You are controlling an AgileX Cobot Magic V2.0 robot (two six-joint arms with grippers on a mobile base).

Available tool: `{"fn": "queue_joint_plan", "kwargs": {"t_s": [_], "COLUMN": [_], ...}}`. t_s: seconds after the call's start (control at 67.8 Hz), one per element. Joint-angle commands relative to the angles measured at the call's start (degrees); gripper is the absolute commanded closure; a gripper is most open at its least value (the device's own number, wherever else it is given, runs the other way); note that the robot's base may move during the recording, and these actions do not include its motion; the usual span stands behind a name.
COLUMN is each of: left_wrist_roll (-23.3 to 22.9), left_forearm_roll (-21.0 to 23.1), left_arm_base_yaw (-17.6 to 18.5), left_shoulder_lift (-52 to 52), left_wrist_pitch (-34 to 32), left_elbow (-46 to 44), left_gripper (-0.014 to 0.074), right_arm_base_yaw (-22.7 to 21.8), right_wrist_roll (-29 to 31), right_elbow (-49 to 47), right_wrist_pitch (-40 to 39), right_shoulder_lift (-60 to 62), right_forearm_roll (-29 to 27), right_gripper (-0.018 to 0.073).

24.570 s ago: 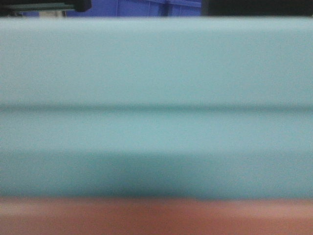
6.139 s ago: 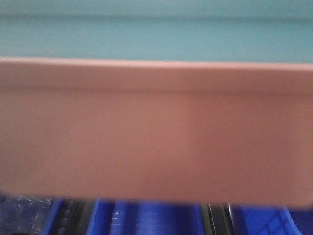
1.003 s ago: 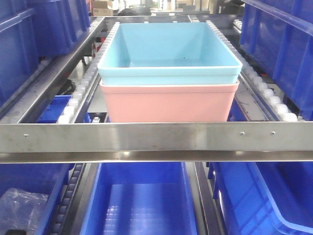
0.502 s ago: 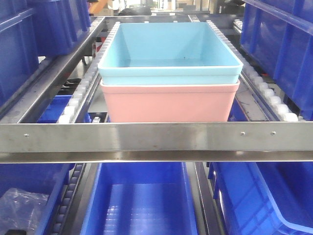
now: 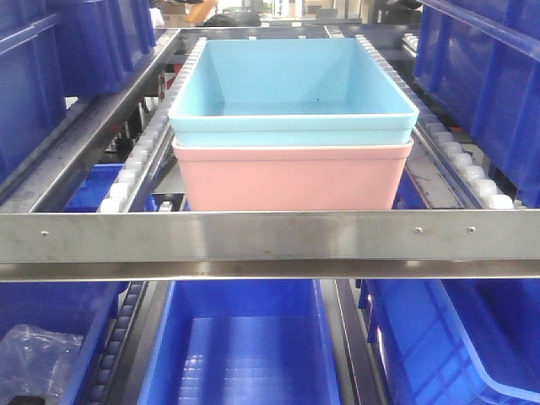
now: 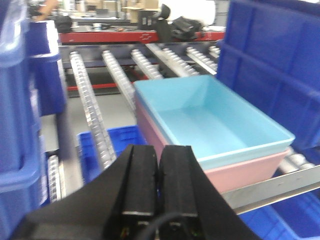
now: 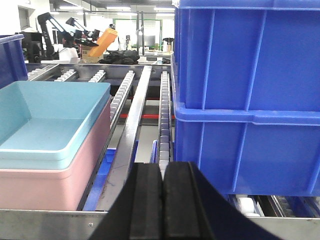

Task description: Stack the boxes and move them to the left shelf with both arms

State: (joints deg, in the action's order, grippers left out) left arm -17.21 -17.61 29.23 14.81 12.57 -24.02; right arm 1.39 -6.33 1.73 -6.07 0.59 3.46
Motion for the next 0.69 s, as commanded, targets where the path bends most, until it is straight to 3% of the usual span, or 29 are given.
{"fn": "queue_joint_plan", "kwargs": {"t_s": [0.0, 0.118, 0.192, 0.31, 0.487, 0.679], "left_wrist_roll": [6.4, 15.2, 18.0, 18.0, 17.7, 17.2], "left_forearm_roll": [7.4, 17.6, 23.2, 23.6, 23.9, 23.0], "left_arm_base_yaw": [-4.1, -12.2, -17.1, -23.2, -24.8, -24.7], "left_shoulder_lift": [-3.1, -10.2, -13.9, -15.9, -16.3, -16.3], "left_wrist_pitch": [-4.0, -9.0, -11.1, -14.1, -24.7, -19.9], "left_elbow": [2.1, 10.3, 14.6, 19.6, 27.3, 27.2], "left_gripper": [0.0601, 0.0601, 0.0601, 0.0601, 0.0601, 0.0601], "right_arm_base_yaw": [-0.3, -0.3, -0.3, -0.3, -0.3, -0.3], "right_wrist_roll": [0.7, 0.7, 0.7, 0.7, 0.7, 0.7], "right_elbow": [-0.1, -0.1, -0.1, -0.1, -0.1, -0.1], "right_wrist_pitch": [-5.4, -5.4, -5.4, -5.4, -5.4, -5.4], "right_shoulder_lift": [0.2, 0.2, 0.2, 0.2, 0.2, 0.2], "right_forearm_roll": [-0.1, -0.1, -0.1, -0.1, -0.1, -0.1], "right_gripper": [0.0505, 0.0505, 0.0505, 0.0505, 0.0505, 0.0505]}}
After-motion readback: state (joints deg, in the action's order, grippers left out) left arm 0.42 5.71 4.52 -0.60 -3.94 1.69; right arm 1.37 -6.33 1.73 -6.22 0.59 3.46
